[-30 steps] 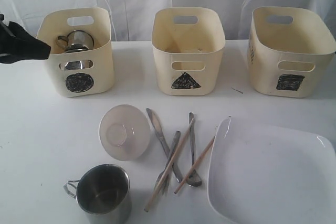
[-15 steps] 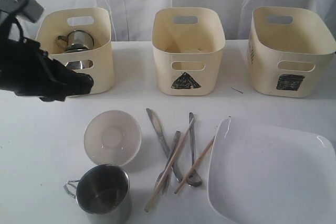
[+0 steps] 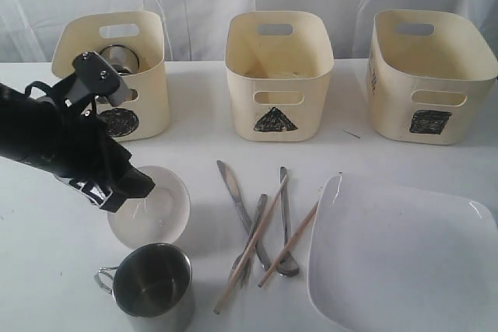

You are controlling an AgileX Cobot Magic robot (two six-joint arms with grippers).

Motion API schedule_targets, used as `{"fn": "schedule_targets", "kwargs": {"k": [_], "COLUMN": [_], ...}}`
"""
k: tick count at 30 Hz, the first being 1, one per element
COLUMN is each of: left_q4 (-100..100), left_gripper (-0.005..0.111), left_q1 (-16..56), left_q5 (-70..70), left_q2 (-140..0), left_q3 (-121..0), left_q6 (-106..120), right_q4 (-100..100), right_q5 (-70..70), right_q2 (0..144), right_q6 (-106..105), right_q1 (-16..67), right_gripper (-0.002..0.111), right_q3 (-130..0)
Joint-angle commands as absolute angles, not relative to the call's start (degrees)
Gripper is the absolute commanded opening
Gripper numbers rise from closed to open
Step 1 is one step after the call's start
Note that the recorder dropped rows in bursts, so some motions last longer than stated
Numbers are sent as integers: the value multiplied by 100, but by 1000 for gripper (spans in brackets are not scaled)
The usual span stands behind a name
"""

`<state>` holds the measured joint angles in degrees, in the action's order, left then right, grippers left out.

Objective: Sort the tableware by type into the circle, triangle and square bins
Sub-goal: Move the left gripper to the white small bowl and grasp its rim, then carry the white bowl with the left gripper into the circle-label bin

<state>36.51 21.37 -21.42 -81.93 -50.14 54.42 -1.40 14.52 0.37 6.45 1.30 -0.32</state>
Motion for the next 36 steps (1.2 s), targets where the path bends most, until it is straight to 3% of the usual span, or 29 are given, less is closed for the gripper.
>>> {"fn": "schedule_targets", "kwargs": {"k": [1,20,28,36], "left_q4": [3547,3597,3925,4015], "left_gripper": [67,65,0,0], "left_q1": [2160,2160,2160,2160], "left_q5": [-2060,-1229,-511,52], "left_q2": [-8274,-9372,-9661,-9096], "left_q3": [-4972,-4972,-4972,-5402], "left_q6": [5364,5375,5352,5352], "right_q4": [-148,-148,-148,-148], "right_q5": [1407,1407,1407,1407], "right_q2": [0,0,0,0], "right_q6": [652,652,652,652], "right_q1": [109,109,109,109], "right_gripper": [0,0,0,0], "right_q3": [0,0,0,0]}}
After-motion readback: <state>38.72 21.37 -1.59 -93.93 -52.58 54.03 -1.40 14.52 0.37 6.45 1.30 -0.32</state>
